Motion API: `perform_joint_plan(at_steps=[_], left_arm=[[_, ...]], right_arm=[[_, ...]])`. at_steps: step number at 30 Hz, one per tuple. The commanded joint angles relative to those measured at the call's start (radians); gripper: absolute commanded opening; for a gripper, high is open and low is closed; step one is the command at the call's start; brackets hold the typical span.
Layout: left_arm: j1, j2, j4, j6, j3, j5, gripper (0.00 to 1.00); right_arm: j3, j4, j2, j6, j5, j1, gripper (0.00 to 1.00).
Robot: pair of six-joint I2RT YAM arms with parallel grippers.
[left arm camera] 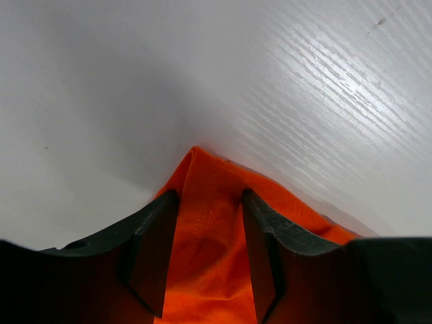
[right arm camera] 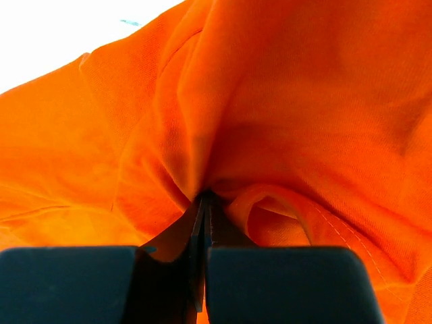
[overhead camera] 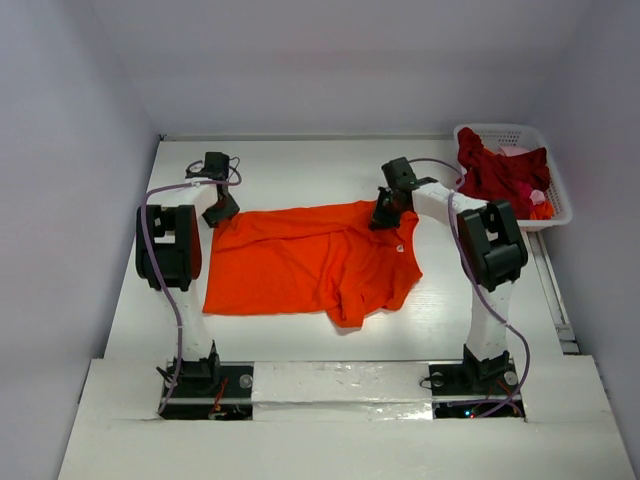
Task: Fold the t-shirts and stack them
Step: Fold the flattened tshirt in 1/3 of the way
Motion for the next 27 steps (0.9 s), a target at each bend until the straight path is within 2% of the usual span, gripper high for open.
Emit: perform_joint_plan(at_steps=[1, 10, 27], left_arm=[[0.002, 0.032, -0.020, 0.007, 0.023, -0.029, 0.41], [0.022, 0.040, -0.035, 0.010, 0.021, -0.043, 0.41], [0.050, 0.037, -0.047, 0.018, 0.031, -0.048, 0.41]], right_arm=[[-0.030, 0.029, -0.057, 0.011, 0.006, 0.019, 0.00], [-0.033, 0.011, -0.088, 0.057, 0.041, 0.019, 0.00], [-0.049, -0.002, -0.036, 0.103, 0.047, 0.019, 0.00]])
